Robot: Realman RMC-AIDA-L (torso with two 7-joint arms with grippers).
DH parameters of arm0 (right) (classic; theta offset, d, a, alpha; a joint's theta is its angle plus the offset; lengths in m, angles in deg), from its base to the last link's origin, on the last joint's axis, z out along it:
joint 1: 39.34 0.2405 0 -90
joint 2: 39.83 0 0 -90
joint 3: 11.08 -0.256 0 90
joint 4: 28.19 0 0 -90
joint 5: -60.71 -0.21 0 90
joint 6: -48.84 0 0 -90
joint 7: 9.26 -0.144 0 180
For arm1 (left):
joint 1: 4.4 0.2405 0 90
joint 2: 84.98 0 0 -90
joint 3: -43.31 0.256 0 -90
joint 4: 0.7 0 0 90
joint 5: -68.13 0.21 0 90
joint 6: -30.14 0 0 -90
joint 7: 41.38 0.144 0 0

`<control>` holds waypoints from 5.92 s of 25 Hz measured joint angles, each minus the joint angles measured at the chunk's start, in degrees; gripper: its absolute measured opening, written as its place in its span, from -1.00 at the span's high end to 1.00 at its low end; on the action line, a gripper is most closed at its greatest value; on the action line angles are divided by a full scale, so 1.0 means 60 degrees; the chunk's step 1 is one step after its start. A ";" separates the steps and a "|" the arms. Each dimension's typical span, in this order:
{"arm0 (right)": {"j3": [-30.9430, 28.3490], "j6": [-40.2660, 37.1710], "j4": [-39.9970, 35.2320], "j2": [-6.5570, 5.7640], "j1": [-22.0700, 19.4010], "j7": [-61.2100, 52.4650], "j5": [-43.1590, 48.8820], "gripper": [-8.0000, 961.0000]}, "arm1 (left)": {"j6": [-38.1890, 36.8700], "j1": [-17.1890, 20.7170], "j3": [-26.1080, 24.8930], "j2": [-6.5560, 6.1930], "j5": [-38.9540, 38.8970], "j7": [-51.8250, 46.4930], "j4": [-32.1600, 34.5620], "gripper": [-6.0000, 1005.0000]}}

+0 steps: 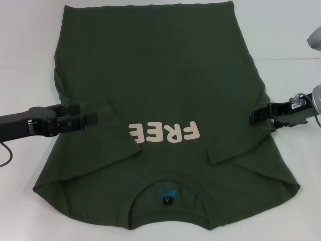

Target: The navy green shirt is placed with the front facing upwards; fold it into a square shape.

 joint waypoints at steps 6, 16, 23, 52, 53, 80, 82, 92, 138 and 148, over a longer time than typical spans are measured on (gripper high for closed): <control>-0.0001 0.0012 0.0065 -0.0086 -0.0056 0.0183 -0.0689 -0.78 | 0.0000 -0.0005 0.0001 -0.0001 0.0000 0.0008 -0.0004 -0.87; -0.0032 0.0341 0.0119 -0.0120 -0.0097 0.0451 -0.1645 -0.78 | 0.0000 -0.0016 0.0001 -0.0002 -0.0053 0.0011 0.0002 -0.87; -0.0023 0.0589 0.0306 -0.0121 -0.0124 0.0670 -0.2269 -0.78 | 0.0062 -0.0079 0.0002 -0.0060 -0.0079 -0.0018 0.0005 -0.87; 0.0088 0.0394 0.0281 -0.0232 -0.0033 0.0074 -0.0228 -0.78 | 0.0106 -0.0225 -0.0013 -0.0102 -0.0055 -0.0073 -0.0047 -0.87; 0.0087 0.0413 0.0294 -0.0220 -0.0032 0.0076 -0.0227 -0.78 | 0.0106 -0.0225 -0.0013 -0.0102 -0.0056 -0.0067 -0.0047 -0.87; 0.0055 0.0817 0.0316 0.0104 0.0008 0.0186 -0.0797 -0.78 | 0.0032 -0.0326 0.0002 -0.0112 -0.0014 0.0092 -0.0002 -0.87; 0.0046 0.0842 0.0309 0.0143 0.0018 0.0186 -0.0806 -0.78 | 0.0025 -0.0326 0.0001 -0.0113 -0.0015 0.0106 0.0000 -0.87; 0.0055 0.0914 0.0338 0.0280 0.0130 0.0112 -0.0820 -0.65 | -0.0009 -0.0265 0.0001 -0.0146 -0.0029 0.0133 0.0016 -0.87; 0.0480 -0.0069 -0.0262 -0.0035 0.0003 0.0248 -0.0798 0.91 | -0.0019 -0.0227 -0.0087 -0.0132 -0.0103 0.0061 0.0014 -0.87; -0.0051 -0.0211 -0.0373 -0.0176 -0.0043 0.0365 -0.0857 0.91 | -0.0030 -0.0315 -0.0086 -0.0125 -0.0131 0.0010 0.0014 -0.87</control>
